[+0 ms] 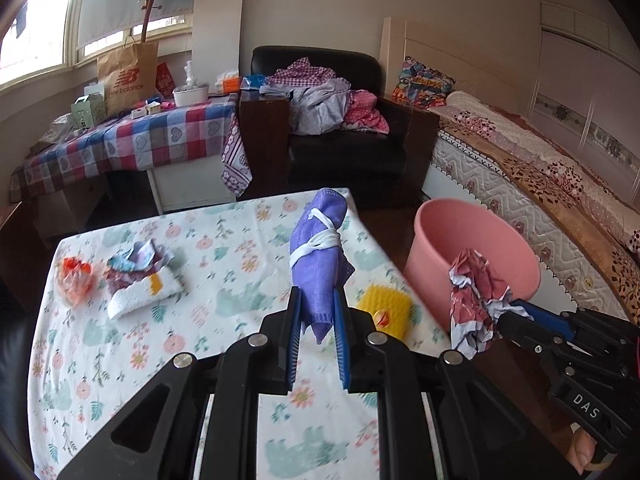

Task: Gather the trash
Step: 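Carry the purple cloth and crumpled wrapper in both tools over the pink bucket, then lower both tools into the pink bucket and open them to release the items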

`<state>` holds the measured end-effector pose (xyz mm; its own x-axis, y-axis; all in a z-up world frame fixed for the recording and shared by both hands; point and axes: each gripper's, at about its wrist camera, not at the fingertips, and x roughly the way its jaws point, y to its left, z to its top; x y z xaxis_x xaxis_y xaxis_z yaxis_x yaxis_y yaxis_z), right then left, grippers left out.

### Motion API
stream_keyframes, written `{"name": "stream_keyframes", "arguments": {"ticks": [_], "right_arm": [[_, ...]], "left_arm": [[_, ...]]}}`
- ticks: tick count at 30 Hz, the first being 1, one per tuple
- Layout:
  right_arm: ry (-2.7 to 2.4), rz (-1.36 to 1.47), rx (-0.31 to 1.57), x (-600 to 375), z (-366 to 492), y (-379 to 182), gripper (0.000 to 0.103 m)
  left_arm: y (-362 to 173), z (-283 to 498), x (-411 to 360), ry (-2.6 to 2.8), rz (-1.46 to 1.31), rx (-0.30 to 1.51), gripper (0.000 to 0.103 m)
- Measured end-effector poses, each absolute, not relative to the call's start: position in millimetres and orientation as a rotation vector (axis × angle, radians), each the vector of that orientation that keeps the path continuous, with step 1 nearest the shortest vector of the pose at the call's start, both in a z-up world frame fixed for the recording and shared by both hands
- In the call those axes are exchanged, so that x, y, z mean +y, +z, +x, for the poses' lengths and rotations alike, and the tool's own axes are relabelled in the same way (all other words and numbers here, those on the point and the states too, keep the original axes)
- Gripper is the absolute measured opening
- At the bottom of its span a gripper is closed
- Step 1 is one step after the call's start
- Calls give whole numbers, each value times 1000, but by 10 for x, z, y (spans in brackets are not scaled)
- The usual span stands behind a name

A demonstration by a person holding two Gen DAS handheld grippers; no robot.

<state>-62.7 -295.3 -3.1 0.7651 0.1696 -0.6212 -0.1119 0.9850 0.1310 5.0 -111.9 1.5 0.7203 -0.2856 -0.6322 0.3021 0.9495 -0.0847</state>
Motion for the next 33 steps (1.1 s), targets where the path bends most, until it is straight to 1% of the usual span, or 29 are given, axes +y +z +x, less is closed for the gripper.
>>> {"name": "stream_keyframes", "arguments": {"ticks": [6, 15, 33], "right_arm": [[41, 90, 616, -3195, -539, 89, 14], [-105, 130, 559, -3557, -427, 112, 14], [-261, 174, 604, -4002, -204, -114, 14]], "left_arm": [[69, 226, -1538, -340, 43, 686, 14], [98, 420, -2079, -371, 74, 675, 14], [-79, 705, -2841, -432, 140, 691, 14]]}}
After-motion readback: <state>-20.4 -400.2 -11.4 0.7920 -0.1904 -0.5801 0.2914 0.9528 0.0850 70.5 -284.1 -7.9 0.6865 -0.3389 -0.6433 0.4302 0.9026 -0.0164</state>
